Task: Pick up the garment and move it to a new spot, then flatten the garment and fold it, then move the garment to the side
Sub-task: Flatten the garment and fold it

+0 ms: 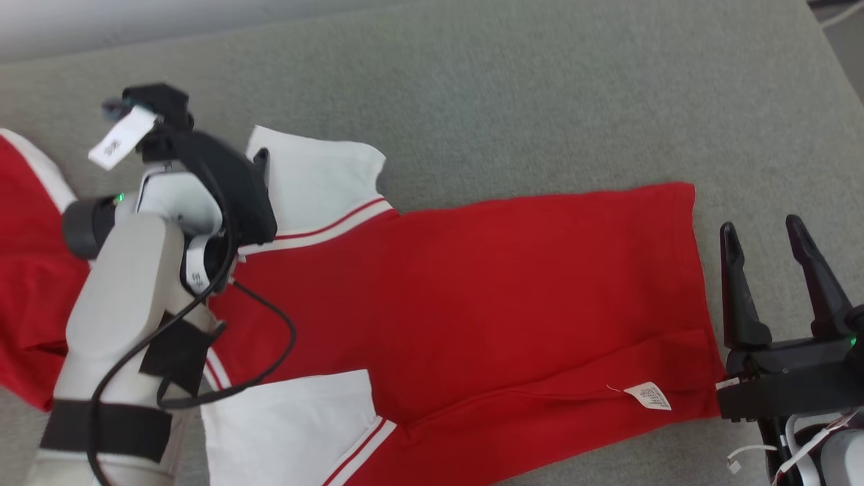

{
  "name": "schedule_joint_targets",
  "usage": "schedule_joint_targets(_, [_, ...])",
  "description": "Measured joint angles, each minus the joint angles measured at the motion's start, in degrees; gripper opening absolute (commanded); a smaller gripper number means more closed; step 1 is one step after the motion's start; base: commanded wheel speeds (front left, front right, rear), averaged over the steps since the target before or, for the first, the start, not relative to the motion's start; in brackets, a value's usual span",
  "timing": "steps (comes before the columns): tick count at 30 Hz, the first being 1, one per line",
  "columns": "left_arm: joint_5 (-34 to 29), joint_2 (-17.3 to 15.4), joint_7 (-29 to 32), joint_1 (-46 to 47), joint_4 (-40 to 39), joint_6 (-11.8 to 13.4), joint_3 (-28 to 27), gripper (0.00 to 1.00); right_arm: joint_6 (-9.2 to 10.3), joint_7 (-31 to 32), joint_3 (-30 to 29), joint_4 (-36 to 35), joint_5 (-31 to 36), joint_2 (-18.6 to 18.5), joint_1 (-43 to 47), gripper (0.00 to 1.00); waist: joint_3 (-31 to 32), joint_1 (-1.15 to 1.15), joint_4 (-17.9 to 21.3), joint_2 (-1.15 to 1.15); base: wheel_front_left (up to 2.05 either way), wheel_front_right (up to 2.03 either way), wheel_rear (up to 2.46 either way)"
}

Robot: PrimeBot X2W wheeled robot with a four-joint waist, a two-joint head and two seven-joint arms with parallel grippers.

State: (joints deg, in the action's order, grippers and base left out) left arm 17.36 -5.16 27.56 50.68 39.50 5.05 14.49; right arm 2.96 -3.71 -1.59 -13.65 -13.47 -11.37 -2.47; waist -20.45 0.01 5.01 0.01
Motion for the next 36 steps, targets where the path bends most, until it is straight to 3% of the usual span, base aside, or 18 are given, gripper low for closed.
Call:
schedule_joint_targets(16, [-4.7, 0.9, 0.7, 12.7, 7.4, 0.5, 2.4, 1.00, 0.56, 0.2, -1.7, -0.2, 0.0, -0.2, -4.1, 1.00, -10.2, -0.01, 1.9, 0.00, 0.00, 0.00, 0.00])
schedule_joint_targets(36, [-1.6, 1.9, -0.9, 11.8, 16.5, -1.1, 1.0, 1.00, 0.08, 0.1, 1.3, 4.8, 0.0, 0.5, -5.8, 1.00, -4.9, -0.02, -0.5, 0.00, 0.00, 0.00, 0.00])
